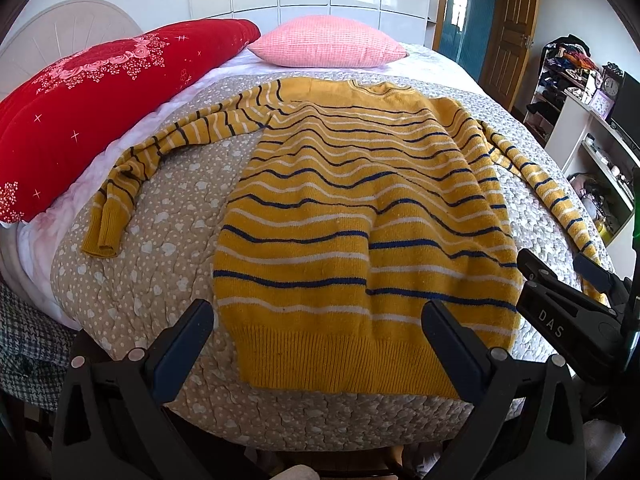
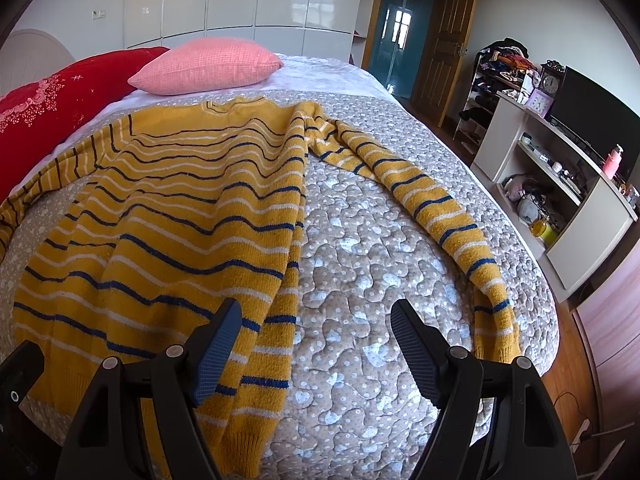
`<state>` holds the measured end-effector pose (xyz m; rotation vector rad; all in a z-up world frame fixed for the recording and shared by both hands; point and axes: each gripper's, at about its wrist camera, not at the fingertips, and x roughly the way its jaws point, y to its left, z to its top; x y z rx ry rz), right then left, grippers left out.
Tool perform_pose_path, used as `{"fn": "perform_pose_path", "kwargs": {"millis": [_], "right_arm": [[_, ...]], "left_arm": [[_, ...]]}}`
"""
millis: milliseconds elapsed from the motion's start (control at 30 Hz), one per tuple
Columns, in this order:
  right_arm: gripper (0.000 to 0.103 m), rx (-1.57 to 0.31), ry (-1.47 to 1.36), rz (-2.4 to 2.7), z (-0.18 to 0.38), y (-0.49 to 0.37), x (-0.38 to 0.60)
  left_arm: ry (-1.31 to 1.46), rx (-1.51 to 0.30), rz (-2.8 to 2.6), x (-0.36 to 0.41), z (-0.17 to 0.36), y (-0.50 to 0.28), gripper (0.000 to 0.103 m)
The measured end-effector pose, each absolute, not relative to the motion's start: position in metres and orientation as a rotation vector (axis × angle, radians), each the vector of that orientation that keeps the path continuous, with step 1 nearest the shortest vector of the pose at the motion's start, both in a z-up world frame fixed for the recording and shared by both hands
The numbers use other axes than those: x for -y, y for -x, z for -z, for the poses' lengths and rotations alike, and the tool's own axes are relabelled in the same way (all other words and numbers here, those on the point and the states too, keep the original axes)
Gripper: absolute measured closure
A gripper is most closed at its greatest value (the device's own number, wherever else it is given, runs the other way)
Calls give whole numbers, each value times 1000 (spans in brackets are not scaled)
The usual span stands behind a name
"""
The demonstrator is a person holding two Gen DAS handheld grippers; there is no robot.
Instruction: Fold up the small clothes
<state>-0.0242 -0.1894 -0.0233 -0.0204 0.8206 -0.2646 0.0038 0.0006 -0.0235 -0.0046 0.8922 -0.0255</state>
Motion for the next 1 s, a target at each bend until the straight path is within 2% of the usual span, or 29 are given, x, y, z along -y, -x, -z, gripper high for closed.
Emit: {"fn": "perform_pose_path", "kwargs": {"millis": [1000], "right_arm": [[21,-833,19,262,27,22,190]], "left_arm": [[6,-921,28,-2,27,-8,0]]}}
